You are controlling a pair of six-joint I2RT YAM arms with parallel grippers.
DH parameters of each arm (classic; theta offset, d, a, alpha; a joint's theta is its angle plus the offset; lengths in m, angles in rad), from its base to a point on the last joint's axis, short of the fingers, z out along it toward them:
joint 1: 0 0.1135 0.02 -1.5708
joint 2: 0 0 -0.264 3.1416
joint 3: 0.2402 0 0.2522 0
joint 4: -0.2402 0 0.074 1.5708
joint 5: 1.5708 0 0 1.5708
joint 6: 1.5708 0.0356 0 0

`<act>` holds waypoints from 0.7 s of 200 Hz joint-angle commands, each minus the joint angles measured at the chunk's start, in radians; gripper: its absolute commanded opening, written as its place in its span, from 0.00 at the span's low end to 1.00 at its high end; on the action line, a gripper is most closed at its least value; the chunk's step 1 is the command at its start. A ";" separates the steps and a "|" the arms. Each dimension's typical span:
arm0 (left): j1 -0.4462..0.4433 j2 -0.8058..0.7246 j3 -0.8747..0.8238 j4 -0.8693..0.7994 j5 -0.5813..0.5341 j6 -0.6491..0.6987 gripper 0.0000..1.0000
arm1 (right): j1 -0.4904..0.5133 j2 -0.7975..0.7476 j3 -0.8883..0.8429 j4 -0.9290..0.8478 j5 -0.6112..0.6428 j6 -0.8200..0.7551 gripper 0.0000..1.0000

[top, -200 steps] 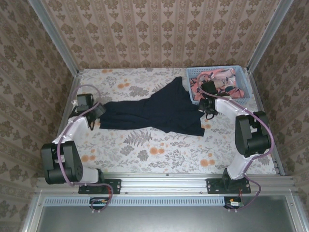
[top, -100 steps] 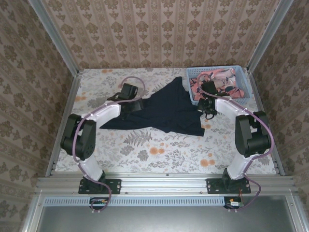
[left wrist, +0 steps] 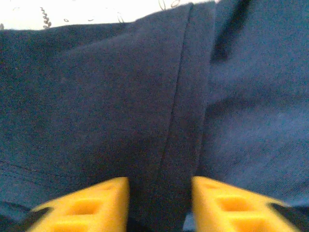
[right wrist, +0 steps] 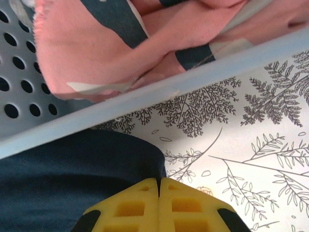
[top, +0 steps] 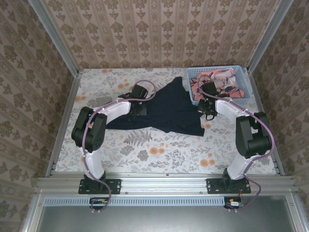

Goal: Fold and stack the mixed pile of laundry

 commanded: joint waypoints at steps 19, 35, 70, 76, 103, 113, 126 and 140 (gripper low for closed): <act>0.008 -0.027 0.003 -0.063 -0.064 0.050 0.00 | 0.001 -0.037 0.001 -0.001 0.002 -0.013 0.00; 0.041 -0.049 0.037 -0.079 -0.081 0.083 0.00 | 0.000 -0.044 0.004 -0.010 0.014 -0.019 0.00; 0.220 -0.165 0.110 -0.123 -0.089 0.185 0.00 | -0.004 -0.051 0.006 -0.034 0.055 -0.024 0.00; 0.258 -0.190 0.115 -0.122 -0.079 0.195 0.00 | -0.006 -0.052 0.004 -0.037 0.059 -0.024 0.00; 0.428 -0.270 0.095 -0.089 -0.039 0.202 0.00 | -0.008 -0.059 -0.003 -0.032 0.063 -0.019 0.00; 0.473 -0.286 0.077 -0.072 -0.020 0.193 0.00 | -0.008 -0.061 -0.001 -0.026 0.054 -0.018 0.00; 0.514 -0.293 0.056 -0.038 0.010 0.182 0.00 | -0.009 -0.060 0.004 -0.021 0.035 -0.018 0.00; 0.542 -0.275 0.054 -0.014 0.059 0.168 0.00 | -0.009 -0.059 0.013 -0.014 0.012 -0.020 0.00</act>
